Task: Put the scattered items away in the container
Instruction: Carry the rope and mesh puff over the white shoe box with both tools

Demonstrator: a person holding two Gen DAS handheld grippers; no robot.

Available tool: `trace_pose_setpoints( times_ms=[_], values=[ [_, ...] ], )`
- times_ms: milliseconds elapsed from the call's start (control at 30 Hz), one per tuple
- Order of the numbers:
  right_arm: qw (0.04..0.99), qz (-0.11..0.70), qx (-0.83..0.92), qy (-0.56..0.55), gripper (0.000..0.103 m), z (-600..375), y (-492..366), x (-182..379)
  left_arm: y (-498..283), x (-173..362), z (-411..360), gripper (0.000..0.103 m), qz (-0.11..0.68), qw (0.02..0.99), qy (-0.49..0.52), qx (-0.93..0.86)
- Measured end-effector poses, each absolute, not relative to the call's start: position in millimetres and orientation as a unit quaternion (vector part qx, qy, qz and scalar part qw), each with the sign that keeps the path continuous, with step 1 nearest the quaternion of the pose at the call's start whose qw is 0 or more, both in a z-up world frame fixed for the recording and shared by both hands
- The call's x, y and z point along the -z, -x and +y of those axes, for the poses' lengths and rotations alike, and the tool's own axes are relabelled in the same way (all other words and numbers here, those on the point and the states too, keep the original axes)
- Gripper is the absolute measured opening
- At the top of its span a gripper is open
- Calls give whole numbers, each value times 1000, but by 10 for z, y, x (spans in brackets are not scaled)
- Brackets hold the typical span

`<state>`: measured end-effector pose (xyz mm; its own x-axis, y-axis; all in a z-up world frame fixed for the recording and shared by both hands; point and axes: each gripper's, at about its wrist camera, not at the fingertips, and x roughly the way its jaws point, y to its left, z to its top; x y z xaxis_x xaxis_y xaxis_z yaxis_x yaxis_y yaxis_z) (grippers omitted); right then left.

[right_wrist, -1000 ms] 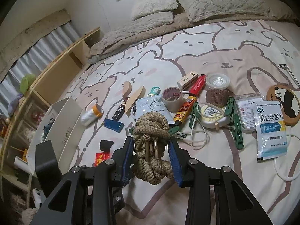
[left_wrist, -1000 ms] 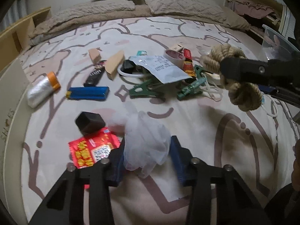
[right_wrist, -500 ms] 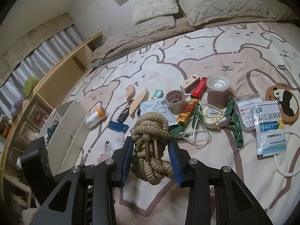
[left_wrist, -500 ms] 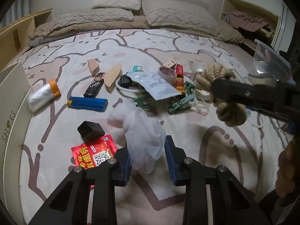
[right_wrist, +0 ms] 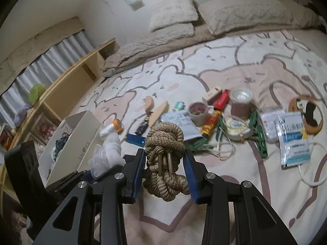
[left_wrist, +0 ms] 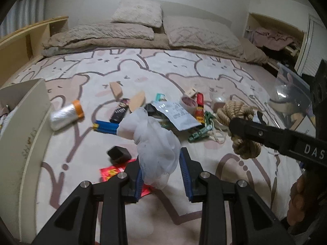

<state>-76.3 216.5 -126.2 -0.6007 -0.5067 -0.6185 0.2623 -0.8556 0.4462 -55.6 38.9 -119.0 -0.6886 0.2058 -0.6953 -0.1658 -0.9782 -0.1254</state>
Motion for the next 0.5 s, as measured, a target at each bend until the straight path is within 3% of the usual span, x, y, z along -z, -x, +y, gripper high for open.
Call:
trace_pose_setpoints(
  times_ms=[500],
  values=[
    [266,-115,897,-333,38,1591,597,578,272,376,-255,32,-28,57,307,-950]
  ],
)
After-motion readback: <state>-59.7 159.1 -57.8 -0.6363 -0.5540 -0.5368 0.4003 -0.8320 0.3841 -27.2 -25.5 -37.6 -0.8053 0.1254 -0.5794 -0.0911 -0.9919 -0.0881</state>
